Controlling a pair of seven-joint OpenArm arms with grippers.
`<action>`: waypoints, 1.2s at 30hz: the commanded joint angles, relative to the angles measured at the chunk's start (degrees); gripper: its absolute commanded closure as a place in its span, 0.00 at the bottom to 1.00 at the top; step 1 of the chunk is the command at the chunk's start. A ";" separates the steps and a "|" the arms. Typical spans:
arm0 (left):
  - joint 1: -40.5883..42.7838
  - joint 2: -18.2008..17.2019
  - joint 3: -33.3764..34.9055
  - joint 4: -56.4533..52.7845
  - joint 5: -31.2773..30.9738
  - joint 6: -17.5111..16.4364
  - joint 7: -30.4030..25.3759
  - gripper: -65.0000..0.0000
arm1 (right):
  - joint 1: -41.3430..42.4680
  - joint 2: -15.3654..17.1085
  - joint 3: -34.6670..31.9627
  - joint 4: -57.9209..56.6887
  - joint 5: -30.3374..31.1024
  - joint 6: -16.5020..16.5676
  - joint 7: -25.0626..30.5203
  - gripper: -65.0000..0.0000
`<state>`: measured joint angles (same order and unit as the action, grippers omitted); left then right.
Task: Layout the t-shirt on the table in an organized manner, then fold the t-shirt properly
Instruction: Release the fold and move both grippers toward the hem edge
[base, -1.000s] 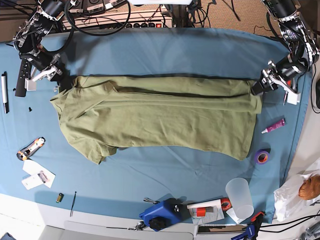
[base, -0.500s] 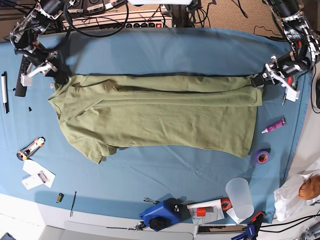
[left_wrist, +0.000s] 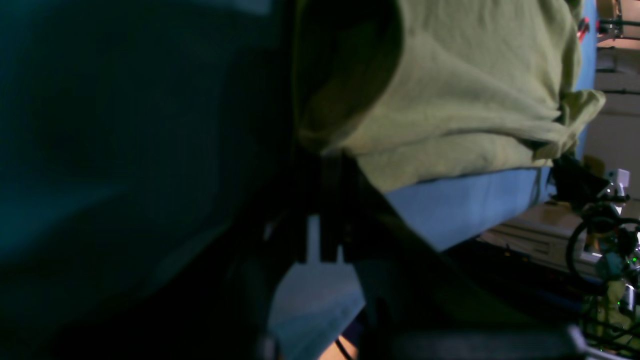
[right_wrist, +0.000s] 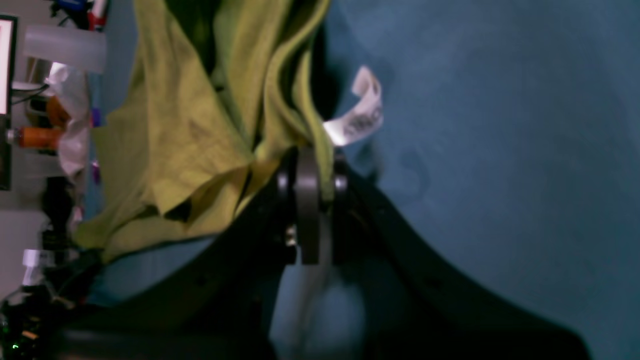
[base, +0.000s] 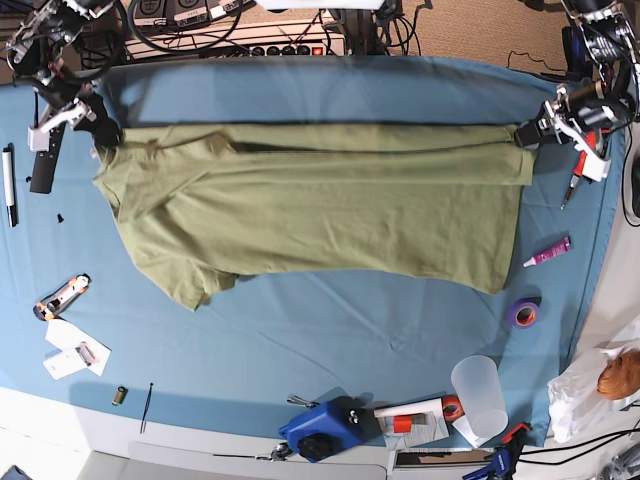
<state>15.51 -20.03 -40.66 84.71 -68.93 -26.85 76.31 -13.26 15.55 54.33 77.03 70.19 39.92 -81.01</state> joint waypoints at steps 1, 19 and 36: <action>0.20 -1.29 -0.39 1.25 -1.42 -0.24 -0.02 1.00 | -0.63 1.44 0.55 2.14 2.21 0.08 1.01 1.00; 0.61 -1.44 -0.39 2.16 -1.16 -0.26 -0.42 0.58 | -2.29 2.78 0.61 5.79 2.32 0.08 1.01 0.78; -1.55 -1.40 -3.39 22.82 8.98 -3.02 -7.08 0.58 | 1.01 9.53 14.12 5.86 9.68 0.08 1.01 0.78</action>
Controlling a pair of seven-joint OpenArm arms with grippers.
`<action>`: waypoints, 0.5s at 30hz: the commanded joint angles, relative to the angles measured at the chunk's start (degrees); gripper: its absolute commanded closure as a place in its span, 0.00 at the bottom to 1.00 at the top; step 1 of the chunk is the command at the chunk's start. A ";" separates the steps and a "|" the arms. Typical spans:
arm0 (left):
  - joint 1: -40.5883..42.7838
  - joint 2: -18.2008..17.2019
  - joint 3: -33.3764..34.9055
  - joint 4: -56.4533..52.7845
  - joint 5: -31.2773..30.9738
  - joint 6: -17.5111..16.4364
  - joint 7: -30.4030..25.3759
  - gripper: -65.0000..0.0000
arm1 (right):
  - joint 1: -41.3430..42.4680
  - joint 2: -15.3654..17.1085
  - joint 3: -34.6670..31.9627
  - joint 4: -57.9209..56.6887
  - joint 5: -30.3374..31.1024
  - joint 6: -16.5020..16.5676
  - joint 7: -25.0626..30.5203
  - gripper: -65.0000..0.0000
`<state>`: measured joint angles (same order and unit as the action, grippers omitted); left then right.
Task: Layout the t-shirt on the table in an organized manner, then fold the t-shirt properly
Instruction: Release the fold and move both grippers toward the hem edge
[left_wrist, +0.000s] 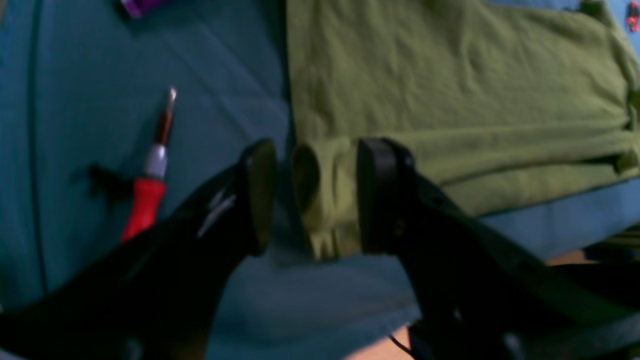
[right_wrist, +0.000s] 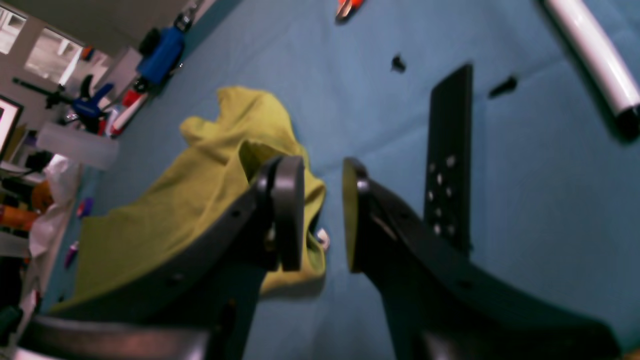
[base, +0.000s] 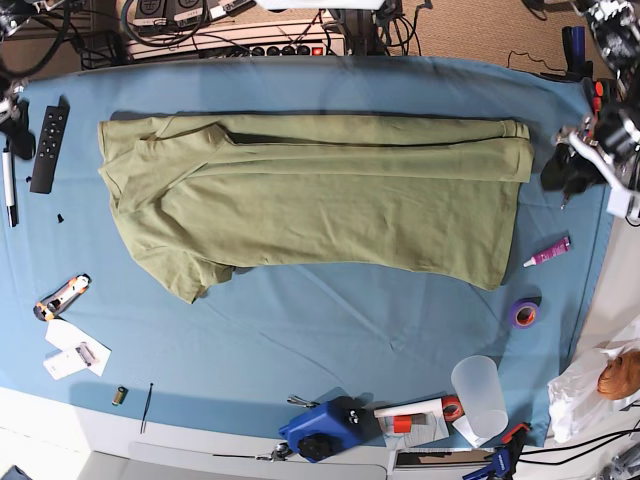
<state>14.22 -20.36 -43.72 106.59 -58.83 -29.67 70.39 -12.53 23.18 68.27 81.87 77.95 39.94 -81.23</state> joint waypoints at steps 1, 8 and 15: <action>-0.92 -1.09 0.57 0.94 -0.28 -0.22 -1.64 0.58 | 1.75 2.23 -0.13 1.03 1.90 0.06 1.23 0.78; -3.80 -1.09 1.66 0.94 2.32 -0.22 -3.58 0.58 | 12.76 6.23 -12.83 0.96 -10.43 0.06 1.23 0.78; -3.87 -1.07 1.66 0.94 2.32 -0.22 -3.58 0.58 | 23.69 8.09 -34.29 0.87 -30.80 0.06 14.99 0.78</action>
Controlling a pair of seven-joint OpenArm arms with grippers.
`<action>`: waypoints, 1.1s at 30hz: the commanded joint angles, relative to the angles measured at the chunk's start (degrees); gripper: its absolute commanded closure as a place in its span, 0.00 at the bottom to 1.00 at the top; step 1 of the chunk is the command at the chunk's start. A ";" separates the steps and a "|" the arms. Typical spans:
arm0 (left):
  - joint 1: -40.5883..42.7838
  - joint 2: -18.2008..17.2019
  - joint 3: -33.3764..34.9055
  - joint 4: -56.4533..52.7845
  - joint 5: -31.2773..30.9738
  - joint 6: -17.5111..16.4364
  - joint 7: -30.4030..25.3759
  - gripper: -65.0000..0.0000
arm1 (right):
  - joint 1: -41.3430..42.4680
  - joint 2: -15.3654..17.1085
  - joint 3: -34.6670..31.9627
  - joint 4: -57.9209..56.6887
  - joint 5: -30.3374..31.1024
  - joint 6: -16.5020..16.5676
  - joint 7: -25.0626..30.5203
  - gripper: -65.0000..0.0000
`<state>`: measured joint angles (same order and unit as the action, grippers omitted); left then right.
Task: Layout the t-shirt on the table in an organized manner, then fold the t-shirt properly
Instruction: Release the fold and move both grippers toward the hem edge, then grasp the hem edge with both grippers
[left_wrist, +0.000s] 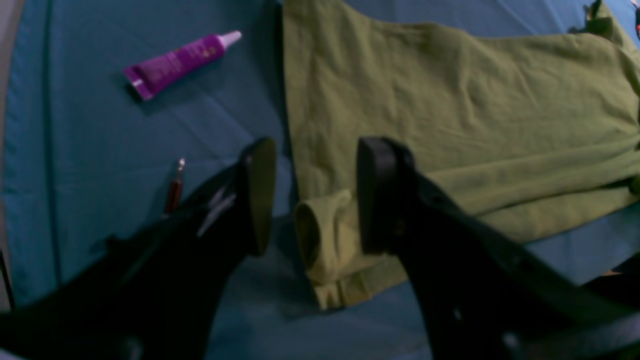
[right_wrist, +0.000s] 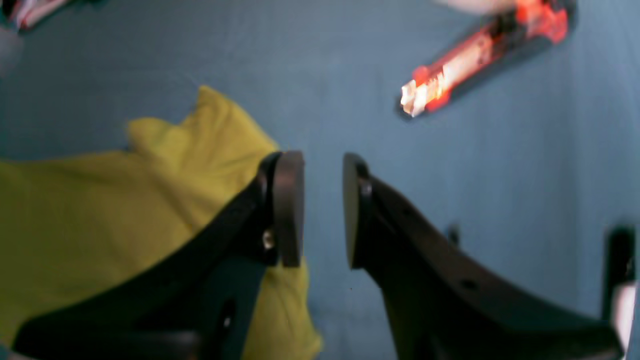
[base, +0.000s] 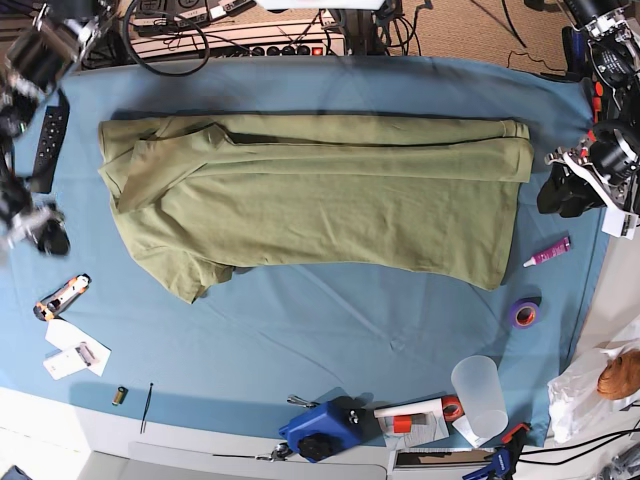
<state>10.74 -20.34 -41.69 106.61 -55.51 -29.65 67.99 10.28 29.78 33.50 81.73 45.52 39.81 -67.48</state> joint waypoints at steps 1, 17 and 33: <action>-0.42 -1.09 -0.37 0.92 -1.01 -0.24 -1.18 0.58 | 2.54 1.49 -2.40 0.98 -0.87 0.19 2.36 0.78; -0.28 -1.07 -0.37 0.92 -1.03 -0.24 -1.73 0.58 | 24.79 -2.60 -25.31 -29.90 -19.58 0.19 16.46 0.78; -0.28 -0.63 -0.13 0.87 -0.57 -6.45 -6.58 0.58 | 24.79 -7.08 -25.31 -36.39 -27.58 -2.56 17.14 0.78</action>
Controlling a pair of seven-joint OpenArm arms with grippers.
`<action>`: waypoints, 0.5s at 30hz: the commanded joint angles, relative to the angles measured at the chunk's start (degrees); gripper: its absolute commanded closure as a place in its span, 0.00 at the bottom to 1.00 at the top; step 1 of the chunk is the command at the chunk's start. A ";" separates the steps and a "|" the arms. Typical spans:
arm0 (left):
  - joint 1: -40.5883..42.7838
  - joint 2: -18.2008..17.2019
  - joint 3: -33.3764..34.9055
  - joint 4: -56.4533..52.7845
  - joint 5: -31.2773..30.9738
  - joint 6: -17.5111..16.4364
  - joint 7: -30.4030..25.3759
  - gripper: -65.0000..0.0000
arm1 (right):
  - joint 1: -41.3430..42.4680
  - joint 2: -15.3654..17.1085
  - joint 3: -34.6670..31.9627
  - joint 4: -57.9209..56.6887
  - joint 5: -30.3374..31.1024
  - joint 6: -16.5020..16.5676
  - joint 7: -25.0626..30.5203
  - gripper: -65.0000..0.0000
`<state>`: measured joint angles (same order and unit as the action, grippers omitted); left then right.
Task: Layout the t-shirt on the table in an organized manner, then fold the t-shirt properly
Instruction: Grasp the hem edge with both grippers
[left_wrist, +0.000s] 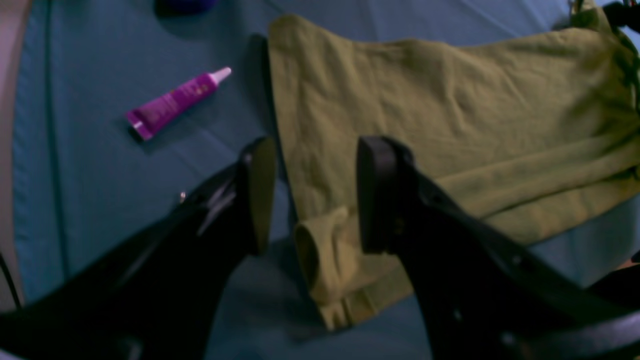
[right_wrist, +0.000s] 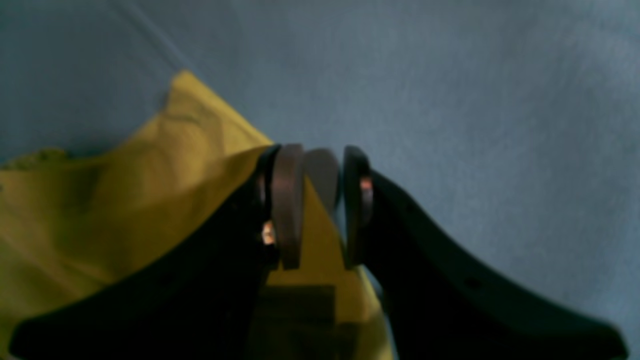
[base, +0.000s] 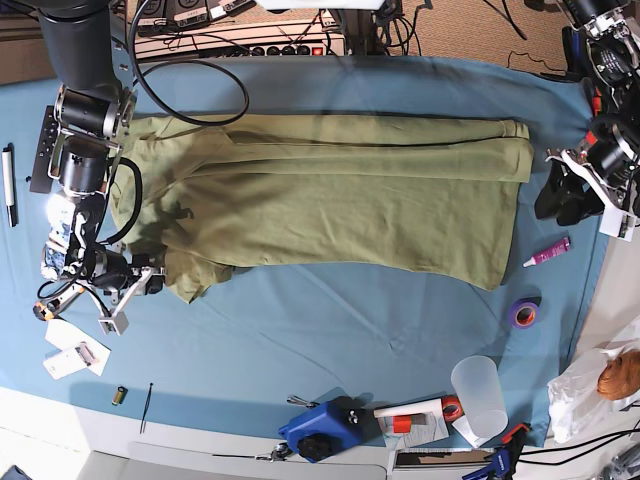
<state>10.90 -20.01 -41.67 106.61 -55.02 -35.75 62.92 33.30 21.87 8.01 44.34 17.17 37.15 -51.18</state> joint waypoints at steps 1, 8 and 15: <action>-0.46 -0.94 0.15 0.87 0.50 -0.37 -3.30 0.58 | 1.75 0.79 0.17 1.01 0.79 0.11 0.76 0.78; -2.80 -2.58 11.06 0.83 18.01 1.97 -14.34 0.58 | 1.77 0.57 0.17 1.01 1.42 0.11 0.37 0.78; -14.40 -4.59 26.34 -7.76 34.14 11.21 -17.75 0.58 | 1.77 0.55 0.17 1.01 1.38 0.20 -1.22 0.78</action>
<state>-2.83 -23.70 -14.90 98.02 -20.56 -24.36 46.28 33.23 21.63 8.08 44.36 18.02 37.15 -52.73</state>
